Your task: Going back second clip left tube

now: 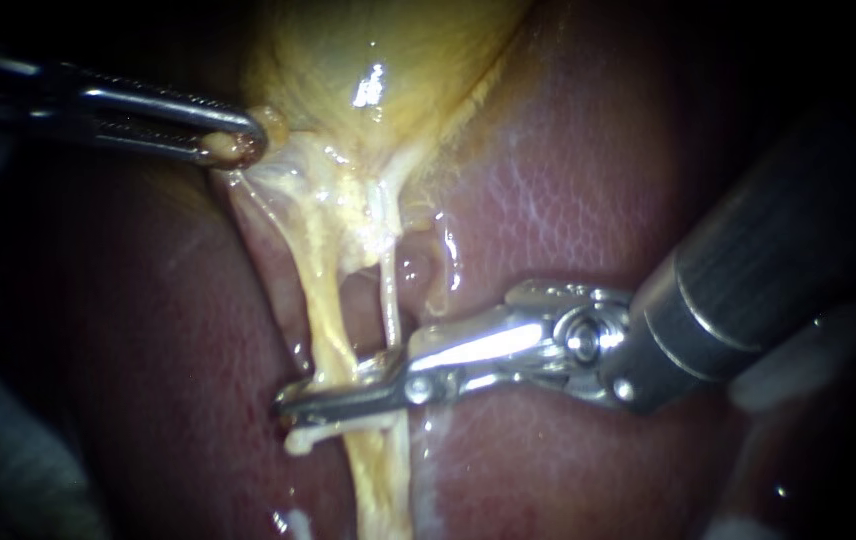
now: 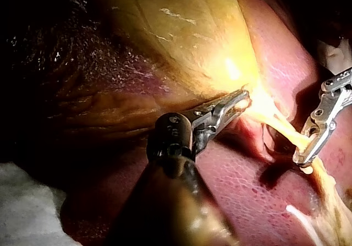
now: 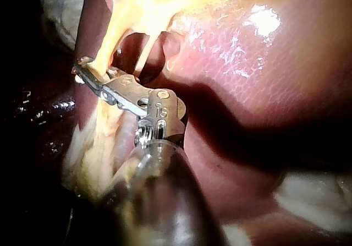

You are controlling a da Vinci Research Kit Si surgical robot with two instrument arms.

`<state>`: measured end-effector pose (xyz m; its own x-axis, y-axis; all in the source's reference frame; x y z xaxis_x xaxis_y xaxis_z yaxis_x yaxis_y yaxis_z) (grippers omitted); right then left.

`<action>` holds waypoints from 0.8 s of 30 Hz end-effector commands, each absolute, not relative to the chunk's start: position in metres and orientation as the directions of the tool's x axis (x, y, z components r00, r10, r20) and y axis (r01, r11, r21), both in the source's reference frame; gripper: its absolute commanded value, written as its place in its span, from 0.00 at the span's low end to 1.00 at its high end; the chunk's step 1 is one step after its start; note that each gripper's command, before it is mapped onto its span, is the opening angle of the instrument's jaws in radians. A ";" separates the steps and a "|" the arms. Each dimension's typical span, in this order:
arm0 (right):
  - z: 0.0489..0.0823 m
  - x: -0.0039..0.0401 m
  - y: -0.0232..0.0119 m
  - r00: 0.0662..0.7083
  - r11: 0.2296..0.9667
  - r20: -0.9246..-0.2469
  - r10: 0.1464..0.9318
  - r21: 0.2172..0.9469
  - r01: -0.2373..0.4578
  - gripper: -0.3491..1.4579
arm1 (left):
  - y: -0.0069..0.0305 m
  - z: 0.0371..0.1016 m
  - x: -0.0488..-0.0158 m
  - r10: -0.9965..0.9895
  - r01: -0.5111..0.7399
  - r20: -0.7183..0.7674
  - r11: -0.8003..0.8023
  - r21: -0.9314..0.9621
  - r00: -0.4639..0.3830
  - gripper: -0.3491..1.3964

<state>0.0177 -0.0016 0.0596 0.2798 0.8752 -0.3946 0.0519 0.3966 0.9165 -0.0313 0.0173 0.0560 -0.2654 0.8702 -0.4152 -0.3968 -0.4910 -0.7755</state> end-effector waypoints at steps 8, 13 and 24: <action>0.0598 0.0184 -0.0015 0.262 0.449 -0.443 0.857 0.893 0.042 0.39 | 0.0173 0.0560 -0.0313 0.870 -0.397 -0.416 -0.491 -0.775 -0.265 0.00; 0.0607 0.0190 -0.0018 0.260 0.454 -0.447 0.856 0.890 0.036 0.43 | 0.0172 0.0561 -0.0314 0.870 -0.397 -0.416 -0.492 -0.775 -0.265 0.00; 0.0629 0.0181 -0.0021 0.258 0.478 -0.467 0.846 0.878 0.020 0.44 | 0.0172 0.0562 -0.0314 0.870 -0.397 -0.417 -0.492 -0.775 -0.265 0.00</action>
<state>0.0181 -0.0022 0.0628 0.2578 0.8450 -0.4685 0.0204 0.4800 0.8770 -0.0314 0.0172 0.0562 -0.2646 0.8698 -0.4165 -0.3976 -0.4919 -0.7746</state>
